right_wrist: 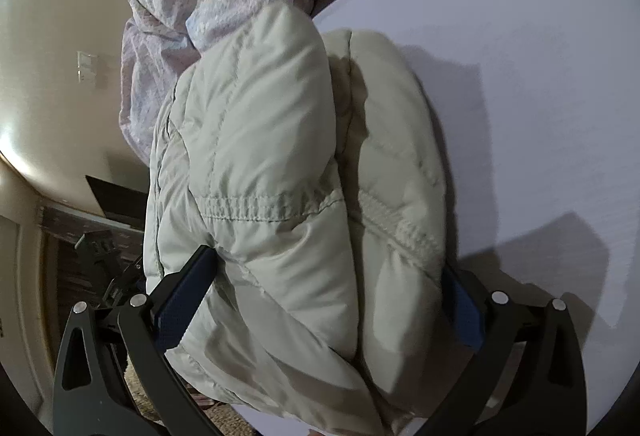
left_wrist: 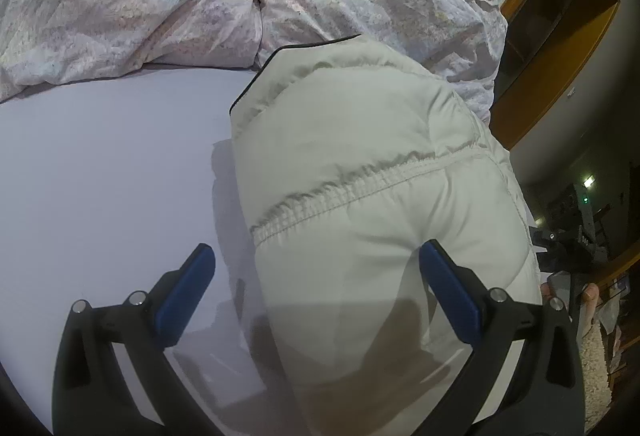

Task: Fold large clothes
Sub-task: 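Grasp the folded jacket with both tools and lift it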

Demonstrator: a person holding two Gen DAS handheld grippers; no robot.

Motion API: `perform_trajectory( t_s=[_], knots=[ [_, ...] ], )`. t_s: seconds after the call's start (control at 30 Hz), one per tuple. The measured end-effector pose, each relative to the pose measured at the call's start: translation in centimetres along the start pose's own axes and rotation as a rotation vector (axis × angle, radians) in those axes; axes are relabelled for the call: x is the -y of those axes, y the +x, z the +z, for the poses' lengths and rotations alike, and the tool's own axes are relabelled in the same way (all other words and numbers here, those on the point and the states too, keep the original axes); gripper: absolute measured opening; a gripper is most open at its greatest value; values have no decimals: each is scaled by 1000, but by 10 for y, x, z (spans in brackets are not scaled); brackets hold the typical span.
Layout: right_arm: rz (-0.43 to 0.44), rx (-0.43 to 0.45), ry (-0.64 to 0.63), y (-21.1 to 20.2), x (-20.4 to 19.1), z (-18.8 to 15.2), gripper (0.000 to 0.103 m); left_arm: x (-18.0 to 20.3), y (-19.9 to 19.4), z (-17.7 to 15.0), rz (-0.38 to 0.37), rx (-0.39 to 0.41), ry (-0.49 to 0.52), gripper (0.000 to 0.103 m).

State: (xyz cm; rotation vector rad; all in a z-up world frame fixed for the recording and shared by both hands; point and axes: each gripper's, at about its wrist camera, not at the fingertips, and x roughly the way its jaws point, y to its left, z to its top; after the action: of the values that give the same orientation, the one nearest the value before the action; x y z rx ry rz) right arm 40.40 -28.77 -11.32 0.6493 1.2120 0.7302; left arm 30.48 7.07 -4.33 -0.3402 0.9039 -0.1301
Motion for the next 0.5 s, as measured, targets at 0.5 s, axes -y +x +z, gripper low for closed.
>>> perform_trajectory(
  t_s=[0.5],
  knots=[
    [65, -53, -13, 23, -19, 4, 102, -26, 10, -5, -161, -57, -115, 101]
  ],
)
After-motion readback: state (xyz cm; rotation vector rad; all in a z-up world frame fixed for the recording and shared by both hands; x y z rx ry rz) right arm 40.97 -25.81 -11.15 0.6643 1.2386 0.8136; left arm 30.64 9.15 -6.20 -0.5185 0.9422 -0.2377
